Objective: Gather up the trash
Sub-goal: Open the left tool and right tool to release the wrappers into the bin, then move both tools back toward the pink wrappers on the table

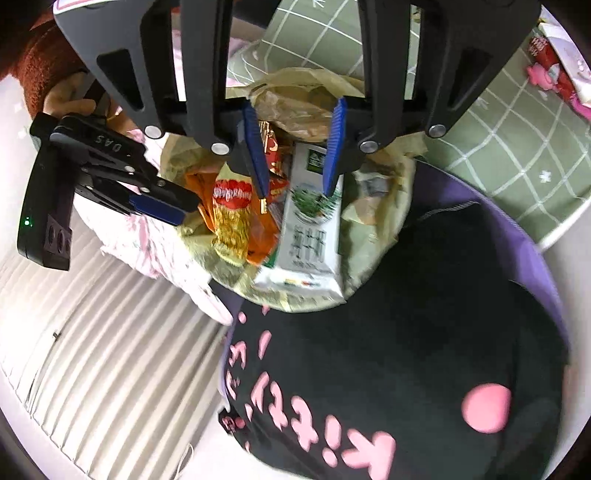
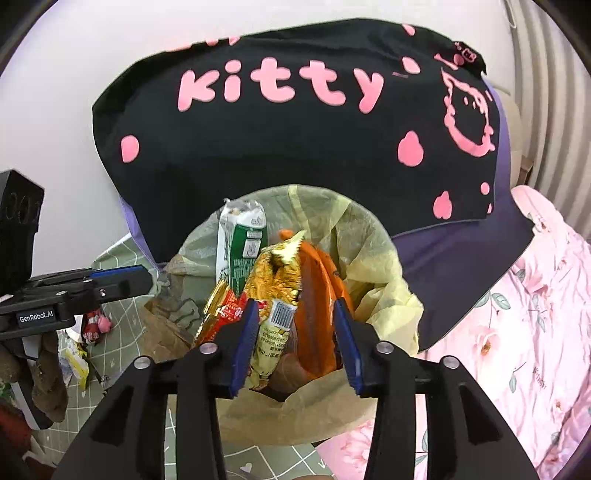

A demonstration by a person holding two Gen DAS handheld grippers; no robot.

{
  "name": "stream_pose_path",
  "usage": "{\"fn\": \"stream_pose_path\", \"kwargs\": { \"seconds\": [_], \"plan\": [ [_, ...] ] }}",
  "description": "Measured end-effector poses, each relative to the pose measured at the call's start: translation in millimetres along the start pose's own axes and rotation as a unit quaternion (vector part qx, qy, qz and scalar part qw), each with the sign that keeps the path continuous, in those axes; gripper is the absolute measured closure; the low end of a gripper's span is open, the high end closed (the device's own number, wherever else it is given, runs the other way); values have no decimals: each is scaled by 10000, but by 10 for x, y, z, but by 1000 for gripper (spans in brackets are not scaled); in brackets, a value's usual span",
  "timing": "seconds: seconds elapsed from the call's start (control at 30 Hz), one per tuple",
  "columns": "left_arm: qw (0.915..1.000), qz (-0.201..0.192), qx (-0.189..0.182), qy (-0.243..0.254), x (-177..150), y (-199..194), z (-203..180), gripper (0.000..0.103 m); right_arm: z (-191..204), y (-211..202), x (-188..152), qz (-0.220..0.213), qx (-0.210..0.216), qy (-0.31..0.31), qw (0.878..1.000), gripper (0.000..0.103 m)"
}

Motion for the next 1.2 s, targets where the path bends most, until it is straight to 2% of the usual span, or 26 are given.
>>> {"fn": "stream_pose_path", "kwargs": {
  "seconds": [0.17,0.27,0.43,0.53,0.57,0.67,0.8,0.87,0.93,1.0,1.07,1.17,1.2],
  "plan": [
    [9978,-442,486,-46,-48,-295,169,69,121,-83,80,-267,25,-95,9996,63],
    [9944,-662,773,-287,-129,-513,379,61,261,-109,135,-442,116,-183,9988,63],
    [9796,-1168,1457,-739,-388,-1012,851,60,616,-92,206,-621,574,-348,9958,57],
    [9670,-1390,1882,-1007,-612,-1329,1176,59,866,-17,192,-611,852,-480,9933,56],
    [9605,-1453,2077,-1150,-731,-1459,1330,59,950,24,176,-551,914,-549,9928,56],
    [9453,-1472,2480,-1524,-1012,-1704,1678,59,1190,120,125,-430,1136,-714,9900,56],
    [9111,-1461,3022,-2392,-1498,-2006,2258,58,1494,215,37,-242,1334,-966,9861,56],
    [8925,-1492,3155,-2857,-1721,-2124,2515,55,1668,262,-28,-149,1376,-1167,9835,56],
    [8808,-1467,3141,-3224,-1913,-2164,2733,53,1811,296,-88,-104,1432,-1358,9803,56],
    [8732,-1362,3122,-3485,-2076,-2147,2909,52,1949,320,-171,-51,1520,-1515,9767,56],
    [8693,-1250,3104,-3637,-2146,-2076,3039,51,2039,361,-224,37,1567,-1613,9744,56],
    [8600,-1154,3257,-3754,-2204,-1981,3233,51,2180,434,-309,222,1623,-1714,9715,56],
    [8544,-1128,3368,-3793,-2223,-1961,3314,51,2219,453,-331,253,1606,-1761,9709,56]
  ]
}}
Point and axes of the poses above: each gripper's, at about its wrist camera, not at the fingertips, and y roughly the way its jaws point, z to its left, x to its top, the point moved 6 cm from there along y, roughly the way its jaws point, and after that the axes turned 3 degrees about y, right-handed, at the moved point
